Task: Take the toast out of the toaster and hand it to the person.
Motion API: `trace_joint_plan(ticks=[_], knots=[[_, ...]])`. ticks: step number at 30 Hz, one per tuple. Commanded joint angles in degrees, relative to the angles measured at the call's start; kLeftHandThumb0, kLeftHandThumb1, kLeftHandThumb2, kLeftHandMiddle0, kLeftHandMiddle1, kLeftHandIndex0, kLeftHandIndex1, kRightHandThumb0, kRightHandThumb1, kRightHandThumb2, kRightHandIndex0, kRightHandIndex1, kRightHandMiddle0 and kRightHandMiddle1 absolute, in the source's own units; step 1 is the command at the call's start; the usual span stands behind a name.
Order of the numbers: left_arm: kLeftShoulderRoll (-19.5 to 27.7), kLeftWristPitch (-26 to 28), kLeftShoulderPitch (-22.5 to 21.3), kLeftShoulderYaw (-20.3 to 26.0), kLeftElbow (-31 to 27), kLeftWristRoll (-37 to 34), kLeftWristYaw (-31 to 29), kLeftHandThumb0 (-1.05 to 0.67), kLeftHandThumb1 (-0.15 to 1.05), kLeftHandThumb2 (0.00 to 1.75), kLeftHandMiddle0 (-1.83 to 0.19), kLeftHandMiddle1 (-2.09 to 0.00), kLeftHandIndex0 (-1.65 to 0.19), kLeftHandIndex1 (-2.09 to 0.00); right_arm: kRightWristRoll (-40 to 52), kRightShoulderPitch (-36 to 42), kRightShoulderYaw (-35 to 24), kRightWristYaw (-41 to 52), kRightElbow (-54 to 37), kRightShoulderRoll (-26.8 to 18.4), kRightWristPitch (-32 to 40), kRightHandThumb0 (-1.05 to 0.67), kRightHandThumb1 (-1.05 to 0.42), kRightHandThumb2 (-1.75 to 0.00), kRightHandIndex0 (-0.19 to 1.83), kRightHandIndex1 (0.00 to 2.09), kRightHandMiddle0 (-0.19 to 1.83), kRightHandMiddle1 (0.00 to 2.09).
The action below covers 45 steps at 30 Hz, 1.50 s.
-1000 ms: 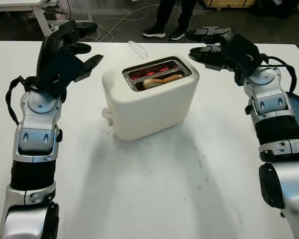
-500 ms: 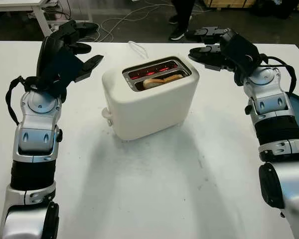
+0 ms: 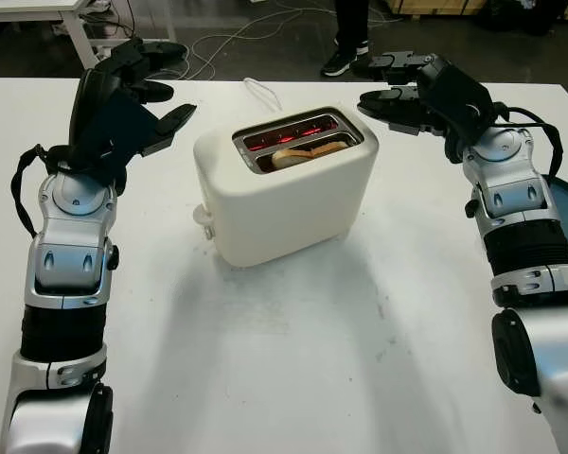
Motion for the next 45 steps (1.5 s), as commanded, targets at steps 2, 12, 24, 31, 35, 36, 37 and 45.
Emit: trace_joint_plan(ticks=[2, 12, 24, 31, 35, 36, 37, 45], knots=[[0.11, -0.18, 0.9, 0.33, -0.65, 0.06, 0.31, -0.23, 0.73, 0.42, -0.25, -0.93, -0.42, -0.5, -0.42, 0.09, 0.44, -0.04, -0.23, -0.4, -0.72, -0.34, -0.92, -0.2, 0.63, 0.06, 0.6, 0.0], [0.16, 0.34, 0.76, 0.17, -0.74, 0.27, 0.31, -0.23, 0.73, 0.41, -0.26, -0.94, -0.42, -0.5, -0.72, 0.1, 0.46, -0.01, -0.3, -0.47, -0.92, -0.34, -0.92, -0.19, 0.64, 0.06, 0.6, 0.0], [0.16, 0.22, 0.7, 0.19, -0.62, 0.15, 0.22, -0.23, 0.73, 0.41, -0.25, -0.93, -0.41, -0.51, -1.17, -0.06, 0.62, -0.2, -0.39, -0.48, -0.42, -0.35, -0.92, -0.19, 0.64, 0.06, 0.6, 0.0], [0.35, -0.18, 0.5, -0.09, -0.08, 0.94, 0.5, -0.24, 0.72, 0.41, -0.28, -0.95, -0.43, -0.52, -0.55, -0.07, 0.24, 0.11, -0.16, -0.33, -0.27, -0.35, -0.92, -0.19, 0.63, 0.06, 0.6, 0.0], [0.16, 0.01, 0.58, 0.11, -0.33, 0.65, 0.4, -0.24, 0.72, 0.42, -0.27, -0.95, -0.43, -0.53, -0.9, 0.04, 0.22, -0.7, 0.14, -0.45, -2.67, -0.34, -0.92, -0.17, 0.66, 0.07, 0.62, 0.01], [0.12, 0.2, 0.57, 0.13, -0.41, 0.63, 0.42, -0.24, 0.72, 0.42, -0.27, -0.95, -0.43, -0.53, -0.6, -0.03, -0.1, -0.89, 0.49, -0.35, -3.37, -0.33, -0.92, -0.16, 0.67, 0.08, 0.62, 0.01], [0.12, 0.31, 0.57, 0.17, -0.46, 0.56, 0.38, -0.24, 0.72, 0.42, -0.27, -0.95, -0.43, -0.53, -0.31, -0.15, -0.45, -1.12, 0.85, -0.28, -3.95, -0.31, -0.92, -0.14, 0.67, 0.08, 0.62, 0.01], [0.16, 0.48, 0.66, 0.14, -0.62, 0.48, 0.28, -0.24, 0.73, 0.41, -0.26, -0.94, -0.41, -0.53, 1.77, -5.1, -3.19, -1.4, 6.41, -0.56, -11.63, -0.33, -0.86, -0.01, 0.7, 0.09, 0.66, 0.03]])
